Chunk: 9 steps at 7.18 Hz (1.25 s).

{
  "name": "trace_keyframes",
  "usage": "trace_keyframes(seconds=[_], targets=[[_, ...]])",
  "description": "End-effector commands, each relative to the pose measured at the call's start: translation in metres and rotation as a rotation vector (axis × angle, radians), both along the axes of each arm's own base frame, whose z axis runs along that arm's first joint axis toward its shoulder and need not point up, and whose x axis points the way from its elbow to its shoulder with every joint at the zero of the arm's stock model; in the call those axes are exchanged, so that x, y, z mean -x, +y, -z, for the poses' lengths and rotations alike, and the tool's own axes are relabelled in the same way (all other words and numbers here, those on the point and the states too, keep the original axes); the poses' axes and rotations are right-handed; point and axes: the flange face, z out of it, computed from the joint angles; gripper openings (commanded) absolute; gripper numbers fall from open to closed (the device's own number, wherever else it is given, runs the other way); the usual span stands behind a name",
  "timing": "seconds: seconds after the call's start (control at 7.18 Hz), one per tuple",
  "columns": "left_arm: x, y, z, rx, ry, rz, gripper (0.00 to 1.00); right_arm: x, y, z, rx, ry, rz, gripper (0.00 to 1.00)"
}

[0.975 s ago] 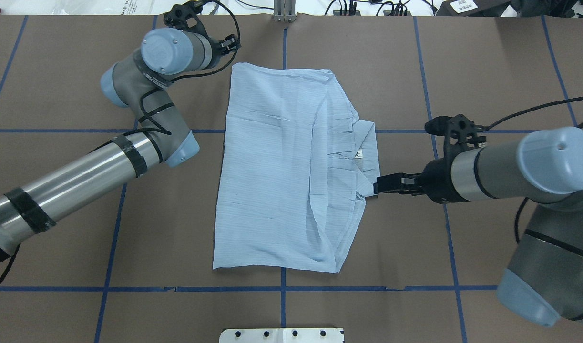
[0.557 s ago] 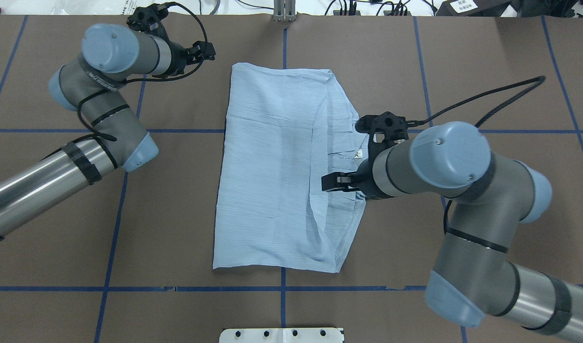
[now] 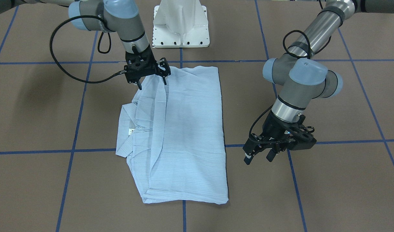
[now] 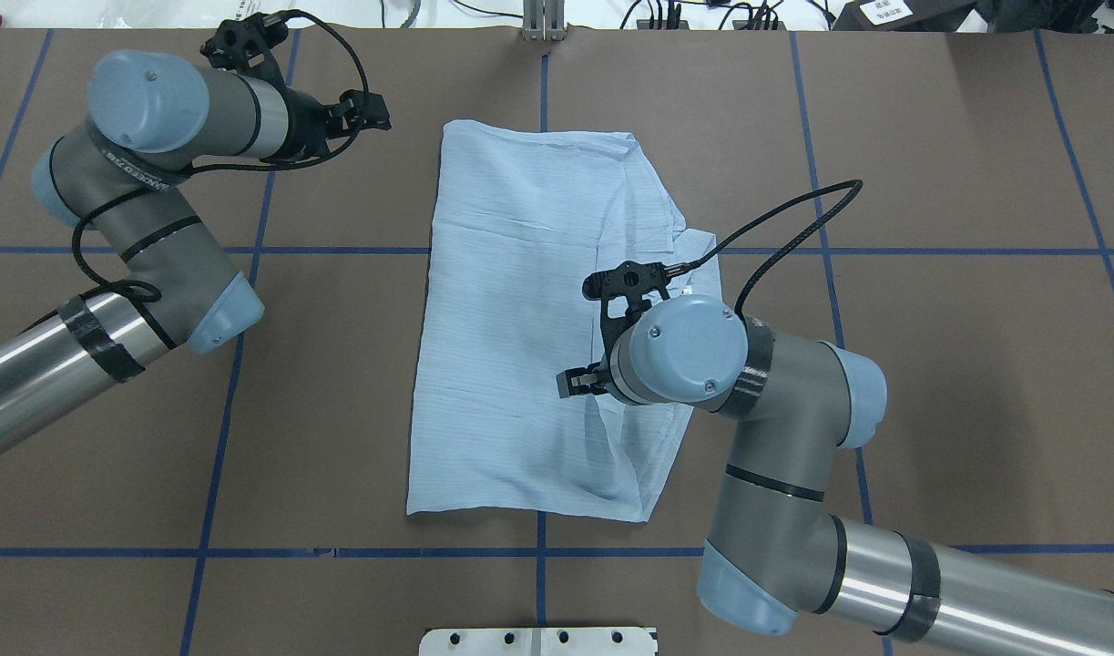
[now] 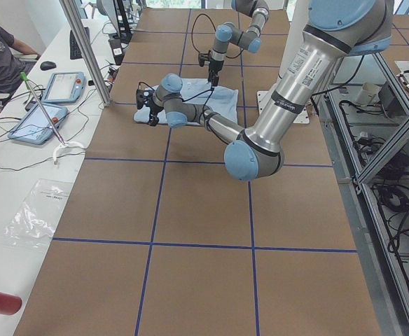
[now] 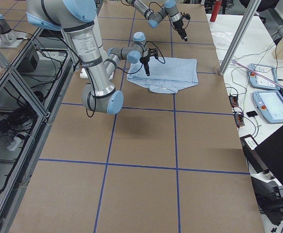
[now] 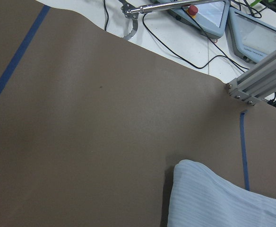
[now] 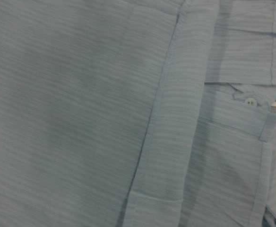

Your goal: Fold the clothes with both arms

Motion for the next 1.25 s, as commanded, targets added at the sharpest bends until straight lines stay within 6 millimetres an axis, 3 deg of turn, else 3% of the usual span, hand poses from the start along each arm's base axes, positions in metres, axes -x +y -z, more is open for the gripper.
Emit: trace_keyframes(seconds=[0.0,0.42,0.7,0.84,0.98,1.11], targets=[[-0.004,0.003,0.002,0.007,0.008,-0.002,1.00,0.021,-0.001,-0.021,-0.037,0.068,0.058,1.00],[-0.013,0.010,0.002,0.011,0.011,-0.017,1.00,0.016,-0.002,-0.046,-0.020,0.160,0.086,1.00],[-0.016,0.012,0.002,0.010,0.012,-0.022,1.00,-0.030,-0.032,-0.079,-0.066,0.226,0.123,1.00],[-0.023,0.017,0.002,0.011,0.012,-0.031,1.00,-0.067,-0.038,-0.103,-0.086,0.252,0.153,1.00],[-0.027,0.020,0.003,0.030,0.030,-0.026,1.00,-0.092,-0.035,-0.121,-0.080,0.265,0.158,1.00],[-0.028,0.020,0.003,0.034,0.033,-0.027,1.00,-0.104,-0.036,-0.111,-0.089,0.244,0.152,1.00]])
